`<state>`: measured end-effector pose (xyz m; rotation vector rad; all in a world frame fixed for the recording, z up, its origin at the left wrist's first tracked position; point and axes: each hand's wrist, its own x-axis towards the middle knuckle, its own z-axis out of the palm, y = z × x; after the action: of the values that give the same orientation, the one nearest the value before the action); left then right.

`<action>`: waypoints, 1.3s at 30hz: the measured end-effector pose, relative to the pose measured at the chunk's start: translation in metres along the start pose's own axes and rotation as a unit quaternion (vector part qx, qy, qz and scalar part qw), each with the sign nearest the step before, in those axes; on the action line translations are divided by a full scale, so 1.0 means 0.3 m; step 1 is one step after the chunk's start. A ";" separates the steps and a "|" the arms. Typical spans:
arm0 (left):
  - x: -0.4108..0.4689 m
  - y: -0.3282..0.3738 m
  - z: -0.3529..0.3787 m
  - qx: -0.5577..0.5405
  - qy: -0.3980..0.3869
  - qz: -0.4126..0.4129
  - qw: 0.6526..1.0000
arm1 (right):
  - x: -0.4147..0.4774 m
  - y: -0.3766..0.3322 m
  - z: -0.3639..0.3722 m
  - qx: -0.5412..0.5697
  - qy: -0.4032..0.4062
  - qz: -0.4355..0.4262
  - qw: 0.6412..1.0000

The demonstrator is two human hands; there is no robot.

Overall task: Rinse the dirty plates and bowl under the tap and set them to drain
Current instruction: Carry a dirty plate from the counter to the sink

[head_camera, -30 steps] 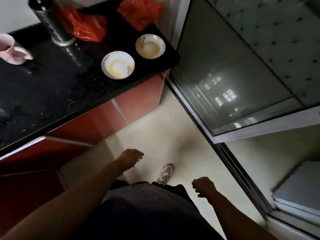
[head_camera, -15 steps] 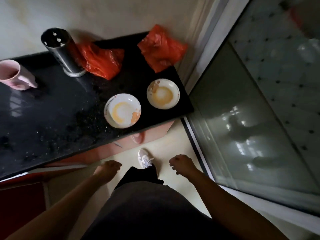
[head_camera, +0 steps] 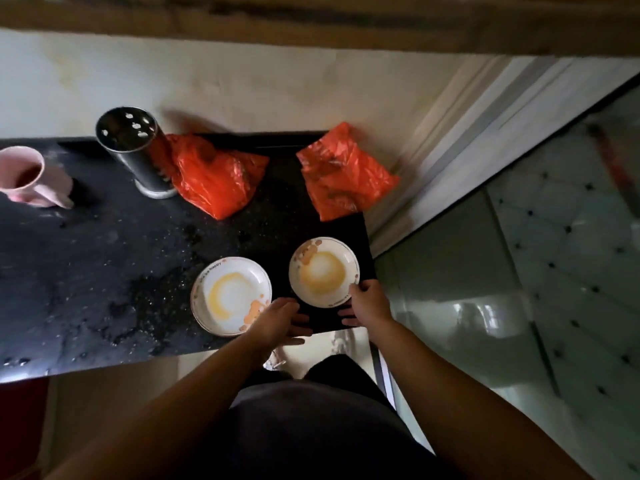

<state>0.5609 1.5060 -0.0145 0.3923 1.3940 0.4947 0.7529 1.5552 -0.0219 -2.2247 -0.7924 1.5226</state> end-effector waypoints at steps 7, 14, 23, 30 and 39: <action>0.053 0.038 0.105 -0.055 0.125 0.016 0.991 | 0.066 -0.029 -0.085 -0.111 -0.102 -0.098 0.984; -0.066 -0.048 0.088 -0.135 0.181 0.068 0.972 | -0.011 -0.157 -0.071 -0.184 -0.184 -0.195 0.946; -0.398 -0.277 -0.182 -0.370 0.255 0.149 0.881 | -0.355 -0.215 0.282 -0.294 -0.327 -0.303 0.845; -0.716 -0.542 -0.521 -0.483 0.313 0.220 0.787 | -0.721 -0.135 0.731 -0.380 -0.396 -0.382 0.743; -1.015 -0.857 -0.938 -0.513 0.423 0.249 0.704 | -1.112 -0.001 1.327 -0.415 -0.505 -0.398 0.643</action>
<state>0.2761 1.1168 0.0604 -0.4915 1.5860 1.9766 0.2925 1.3358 0.0770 -0.6593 -2.7590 1.9340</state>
